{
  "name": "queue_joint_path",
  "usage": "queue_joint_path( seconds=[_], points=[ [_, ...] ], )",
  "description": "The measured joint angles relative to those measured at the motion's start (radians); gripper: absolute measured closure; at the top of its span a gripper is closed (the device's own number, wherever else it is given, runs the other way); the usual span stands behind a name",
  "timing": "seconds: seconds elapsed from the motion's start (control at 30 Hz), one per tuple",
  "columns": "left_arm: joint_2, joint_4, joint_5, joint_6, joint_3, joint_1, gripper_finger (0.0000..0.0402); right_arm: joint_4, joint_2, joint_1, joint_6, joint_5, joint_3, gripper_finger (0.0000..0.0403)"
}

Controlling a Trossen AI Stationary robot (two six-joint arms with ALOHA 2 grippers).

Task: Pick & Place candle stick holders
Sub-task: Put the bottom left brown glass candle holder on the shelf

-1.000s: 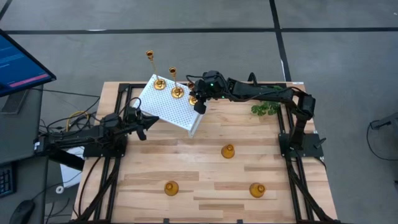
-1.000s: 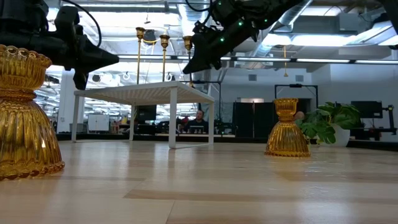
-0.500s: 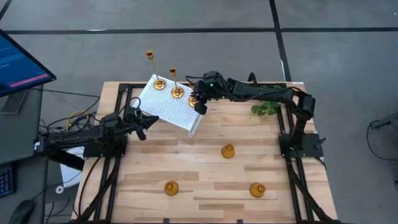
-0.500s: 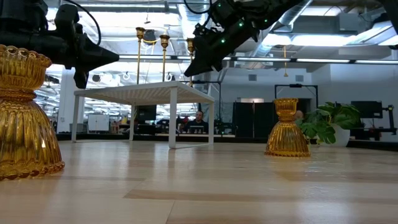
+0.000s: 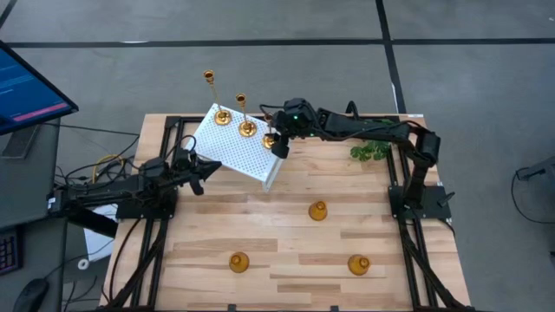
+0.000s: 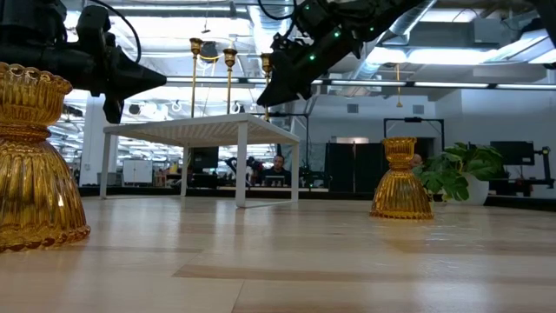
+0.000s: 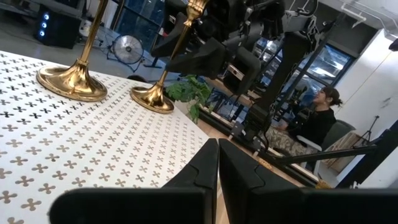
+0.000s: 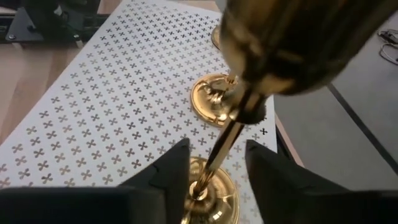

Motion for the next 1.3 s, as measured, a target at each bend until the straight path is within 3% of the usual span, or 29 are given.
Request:
queue_joint_path(
  seconds=[0.2, 0.3, 0.53, 0.7, 0.9, 0.97, 1.1, 1.3],
  points=[
    [0.000, 0.006, 0.000, 0.000, 0.000, 0.000, 0.0389, -0.036, -0.026, 0.000, -0.010, -0.001, -0.002, 0.0173],
    [0.000, 0.007, 0.000, 0.000, 0.000, 0.000, 0.0389, -0.080, -0.074, 0.000, -0.020, -0.002, -0.002, 0.0155],
    [0.000, 0.021, 0.000, -0.013, 0.000, 0.000, 0.0389, -0.331, -0.222, 0.000, -0.045, 0.001, -0.001, 0.0167],
    [0.000, 0.028, 0.021, -0.192, 0.000, 0.000, 0.0389, -0.610, -0.376, 0.034, -0.009, 0.019, -0.031, 0.0180],
    [0.006, 0.069, 0.023, -0.284, 0.000, 0.000, 0.0389, -0.729, -0.663, 0.150, 0.154, 0.161, -0.130, 0.0194],
    [0.011, 0.066, 0.079, -0.326, 0.007, 0.000, 0.0389, -0.726, -0.765, 0.202, 0.230, 0.223, -0.167, 0.0199],
    [0.102, 0.006, 0.188, -0.407, 0.079, -0.011, 0.0397, -0.712, -0.928, 0.291, 0.361, 0.349, -0.238, 0.0210],
    [0.422, -0.255, 0.392, -0.416, 0.333, -0.097, 0.0398, -0.710, -1.054, 0.359, 0.505, 0.440, -0.312, 0.0224]
  ],
)
